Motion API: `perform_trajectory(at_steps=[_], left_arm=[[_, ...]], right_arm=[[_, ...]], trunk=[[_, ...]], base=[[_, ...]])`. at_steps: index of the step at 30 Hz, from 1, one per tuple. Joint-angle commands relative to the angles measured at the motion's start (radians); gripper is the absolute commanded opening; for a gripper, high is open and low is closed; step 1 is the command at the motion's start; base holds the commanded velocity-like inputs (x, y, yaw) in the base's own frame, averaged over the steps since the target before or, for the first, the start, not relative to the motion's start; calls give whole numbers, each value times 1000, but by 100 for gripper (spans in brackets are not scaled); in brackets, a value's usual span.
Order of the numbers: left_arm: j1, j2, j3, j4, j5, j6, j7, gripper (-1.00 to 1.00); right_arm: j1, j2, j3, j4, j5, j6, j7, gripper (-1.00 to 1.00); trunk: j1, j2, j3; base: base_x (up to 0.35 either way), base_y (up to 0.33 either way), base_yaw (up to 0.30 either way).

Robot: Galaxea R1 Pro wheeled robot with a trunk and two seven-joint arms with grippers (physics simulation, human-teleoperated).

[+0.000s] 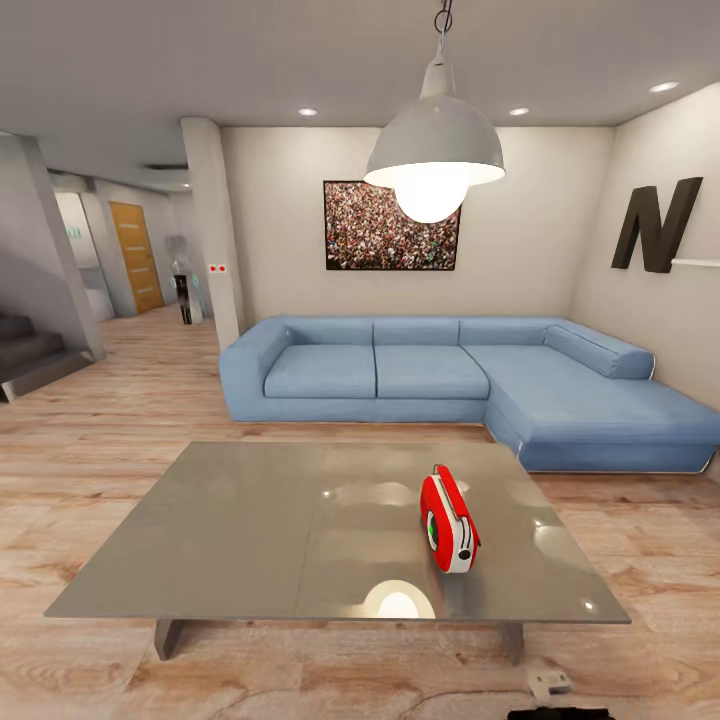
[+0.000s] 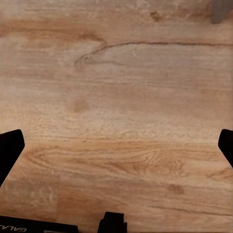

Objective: Turn on the radio receiver that's on the table in the living room.

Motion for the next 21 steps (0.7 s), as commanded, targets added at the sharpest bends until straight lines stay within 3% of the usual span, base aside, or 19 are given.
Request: perform_trajectory(at_steps=[1,9,21], left_arm=[[5,0,1,0,1,0,0,-100],[53,23,1,6,1,1,0,-100],[61,36,0,40,1,9,2,-100]], right_arm=[[1,0,0,0,0,-1,0,100],[48,0,0,0,0,-3,-1,100],[121,0,0,2,0,18,-6,100]], trunk=[[0,0,0],[0,0,0],[0,0,0]], base=[[0,0,0],[0,0,0],[0,0,0]])
